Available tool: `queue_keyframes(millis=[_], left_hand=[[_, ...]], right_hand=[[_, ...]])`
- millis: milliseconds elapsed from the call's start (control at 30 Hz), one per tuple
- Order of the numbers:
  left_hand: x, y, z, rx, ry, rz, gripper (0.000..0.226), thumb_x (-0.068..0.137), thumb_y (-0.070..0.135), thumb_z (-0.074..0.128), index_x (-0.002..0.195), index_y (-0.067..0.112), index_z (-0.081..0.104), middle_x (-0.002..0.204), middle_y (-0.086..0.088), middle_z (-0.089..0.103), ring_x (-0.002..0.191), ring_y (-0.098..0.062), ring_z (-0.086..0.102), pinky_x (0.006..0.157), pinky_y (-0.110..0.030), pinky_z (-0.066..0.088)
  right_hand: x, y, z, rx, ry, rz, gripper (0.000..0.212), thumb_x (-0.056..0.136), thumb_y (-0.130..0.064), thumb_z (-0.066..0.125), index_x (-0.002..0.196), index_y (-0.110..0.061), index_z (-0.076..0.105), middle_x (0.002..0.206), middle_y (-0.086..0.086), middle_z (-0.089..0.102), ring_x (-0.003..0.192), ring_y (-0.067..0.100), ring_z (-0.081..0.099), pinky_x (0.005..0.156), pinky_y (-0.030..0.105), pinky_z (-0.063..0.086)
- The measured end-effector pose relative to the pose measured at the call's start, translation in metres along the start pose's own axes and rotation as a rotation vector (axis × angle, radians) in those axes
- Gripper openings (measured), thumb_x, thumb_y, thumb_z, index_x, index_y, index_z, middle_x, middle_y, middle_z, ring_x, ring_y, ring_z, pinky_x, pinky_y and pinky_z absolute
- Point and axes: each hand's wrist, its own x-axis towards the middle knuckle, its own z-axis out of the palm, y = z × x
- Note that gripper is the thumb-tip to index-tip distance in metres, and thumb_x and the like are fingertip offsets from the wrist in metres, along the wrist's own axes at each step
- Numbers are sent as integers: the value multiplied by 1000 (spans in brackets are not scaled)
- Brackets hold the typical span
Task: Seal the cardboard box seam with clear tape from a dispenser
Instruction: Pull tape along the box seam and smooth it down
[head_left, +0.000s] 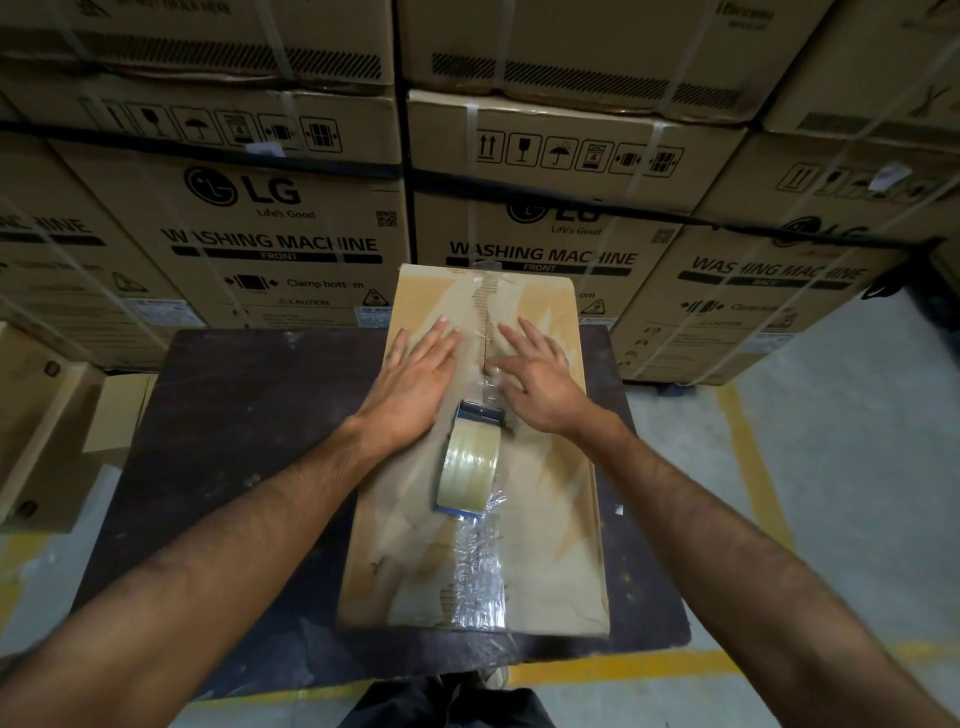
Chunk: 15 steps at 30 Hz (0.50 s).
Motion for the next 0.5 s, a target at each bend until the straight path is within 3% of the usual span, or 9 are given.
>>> queue_keyframes(millis=[100,200,267,333,400,500], left_hand=[[-24,-9,6,-112,8,-146,70,102,12,56,165,7,26,181,-11,7,167,-26,-8,135,-49,-6],[-53,-2,18,-144,-48,-192,65,111,26,40,169,8,15,181,-10,-2,166,-24,-13,136,-46,-5],[-68,3,27,-127,-104,-212,64,114,32,30,170,10,6,180,-7,-8,165,-22,-17,135,-43,-8],[-78,6,35,-105,-103,-213,63,114,39,17,170,13,3,180,-4,-10,165,-20,-18,135,-43,-8],[-84,8,39,-89,-64,-217,70,107,47,4,170,15,2,180,-1,-8,165,-19,-17,135,-46,-7],[-88,11,45,-27,-37,-215,74,103,49,-3,168,15,-3,179,-1,-10,165,-20,-17,135,-50,-7]], right_hand=[[-31,-40,-12,128,69,62,92,88,-81,47,165,-32,34,179,5,14,166,24,-5,130,57,-1],[-66,-92,-1,-55,-42,18,117,71,-101,42,168,-41,13,180,4,-2,165,31,-13,128,62,-3],[-77,-111,17,-167,-85,58,117,73,-95,52,167,-41,6,180,7,-8,164,39,-14,128,70,2],[-80,-116,32,-196,-52,105,107,83,-74,62,167,-40,7,180,10,-6,163,46,-9,126,75,10],[-81,-117,39,-197,6,128,94,89,-56,61,167,-40,11,179,11,-1,162,50,-6,123,78,12],[-80,-116,40,-182,16,141,88,90,-47,58,166,-41,15,179,12,3,162,51,-4,121,81,7]])
